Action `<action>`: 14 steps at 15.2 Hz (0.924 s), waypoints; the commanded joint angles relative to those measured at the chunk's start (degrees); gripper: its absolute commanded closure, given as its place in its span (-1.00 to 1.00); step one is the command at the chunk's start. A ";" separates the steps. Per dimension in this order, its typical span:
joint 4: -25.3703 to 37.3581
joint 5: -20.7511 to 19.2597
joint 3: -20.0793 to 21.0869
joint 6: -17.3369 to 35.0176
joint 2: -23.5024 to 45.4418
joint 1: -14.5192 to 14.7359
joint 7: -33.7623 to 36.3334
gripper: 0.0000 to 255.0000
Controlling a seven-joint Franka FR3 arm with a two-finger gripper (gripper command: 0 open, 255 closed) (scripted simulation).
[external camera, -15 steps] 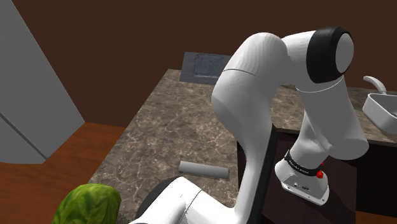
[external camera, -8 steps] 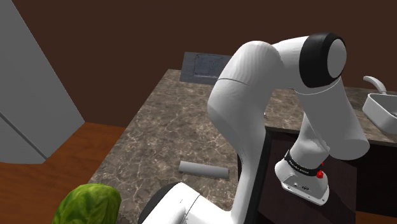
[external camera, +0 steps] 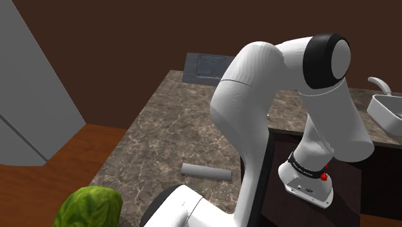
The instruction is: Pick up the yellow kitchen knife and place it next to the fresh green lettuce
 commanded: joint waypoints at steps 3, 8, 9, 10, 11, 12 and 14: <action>-0.11 1.12 1.07 -1.02 -1.27 -0.74 -0.61 -1.00; 0.01 4.30 4.01 -4.03 -4.67 -2.76 -2.35 -1.00; 0.01 4.30 4.01 -4.03 -4.67 -2.76 -2.35 -1.00; 0.01 4.30 4.01 -4.03 -4.67 -2.76 -2.35 -1.00; 0.01 4.30 4.01 -4.03 -4.67 -2.76 -2.35 -1.00; 0.01 4.30 4.01 -4.03 -4.67 -2.76 -2.35 -1.00; 0.01 4.30 4.01 -4.03 -4.67 -2.76 -2.35 -1.00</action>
